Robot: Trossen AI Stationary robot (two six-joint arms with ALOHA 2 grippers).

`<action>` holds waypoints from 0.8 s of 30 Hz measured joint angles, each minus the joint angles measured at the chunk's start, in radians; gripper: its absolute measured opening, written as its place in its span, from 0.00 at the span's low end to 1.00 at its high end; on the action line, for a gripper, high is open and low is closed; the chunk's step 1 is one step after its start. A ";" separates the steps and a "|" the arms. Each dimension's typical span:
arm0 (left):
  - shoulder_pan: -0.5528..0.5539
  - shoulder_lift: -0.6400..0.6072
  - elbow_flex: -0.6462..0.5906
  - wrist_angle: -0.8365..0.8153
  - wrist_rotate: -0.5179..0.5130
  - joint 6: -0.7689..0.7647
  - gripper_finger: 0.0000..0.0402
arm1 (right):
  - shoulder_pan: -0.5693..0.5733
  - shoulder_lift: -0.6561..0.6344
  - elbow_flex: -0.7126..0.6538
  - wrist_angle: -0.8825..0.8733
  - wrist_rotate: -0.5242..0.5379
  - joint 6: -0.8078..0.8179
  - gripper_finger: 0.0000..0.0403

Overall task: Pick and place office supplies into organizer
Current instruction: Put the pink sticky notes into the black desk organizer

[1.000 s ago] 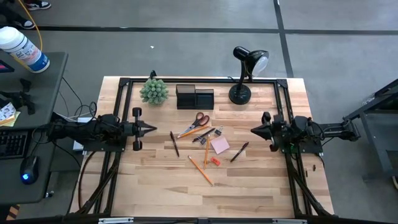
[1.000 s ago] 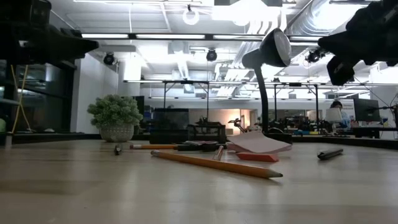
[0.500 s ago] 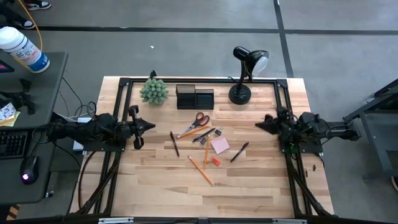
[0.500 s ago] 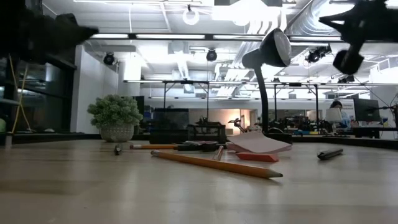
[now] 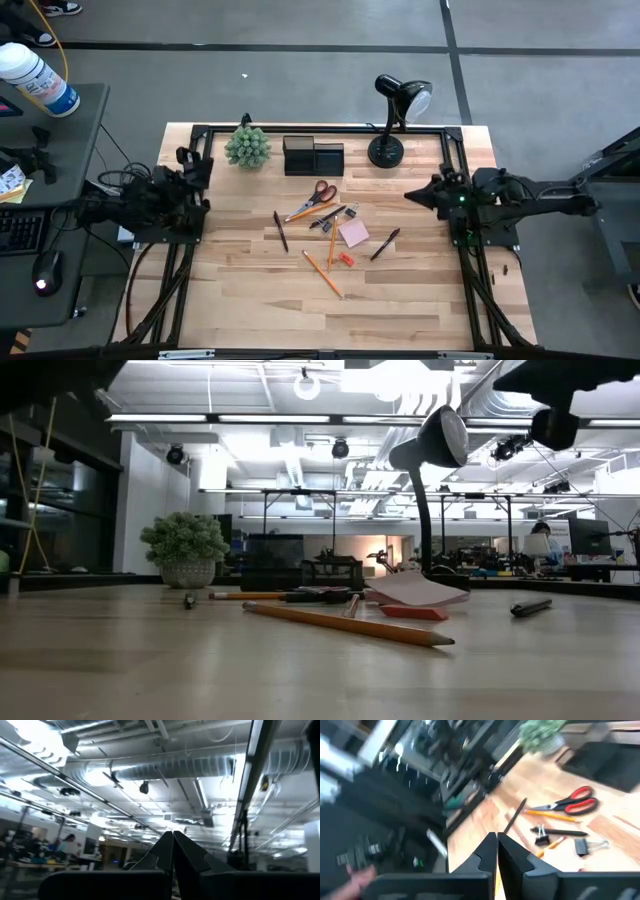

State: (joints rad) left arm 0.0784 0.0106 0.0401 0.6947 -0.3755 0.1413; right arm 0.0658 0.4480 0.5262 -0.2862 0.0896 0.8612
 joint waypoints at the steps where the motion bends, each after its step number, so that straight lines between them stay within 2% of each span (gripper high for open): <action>1: 0.000 0.001 0.017 -0.025 0.012 -0.019 0.00 | 0.001 0.024 0.013 0.007 -0.018 -0.021 0.03; 5: 0.000 0.040 0.116 -0.233 -0.012 -0.141 0.00 | 0.000 0.124 0.071 0.021 -0.077 -0.086 0.08; 8: 0.000 0.115 0.229 -0.401 -0.004 -0.185 0.00 | 0.001 0.192 0.118 -0.014 -0.104 -0.155 0.15; 12: 0.000 0.263 0.417 -0.637 0.058 -0.190 0.00 | 0.000 0.265 0.166 -0.119 -0.087 -0.165 0.24; 16: 0.000 0.431 0.636 -0.899 0.116 -0.185 0.00 | 0.000 0.332 0.182 -0.152 -0.097 -0.158 0.33; 24: 0.000 0.731 1.005 -1.397 0.133 -0.149 0.00 | 0.000 0.482 0.186 -0.168 -0.060 -0.058 0.47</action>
State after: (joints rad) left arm 0.0784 0.7416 1.0449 -0.7023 -0.2424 -0.0072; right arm 0.0655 0.9299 0.7120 -0.4545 0.0293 0.8029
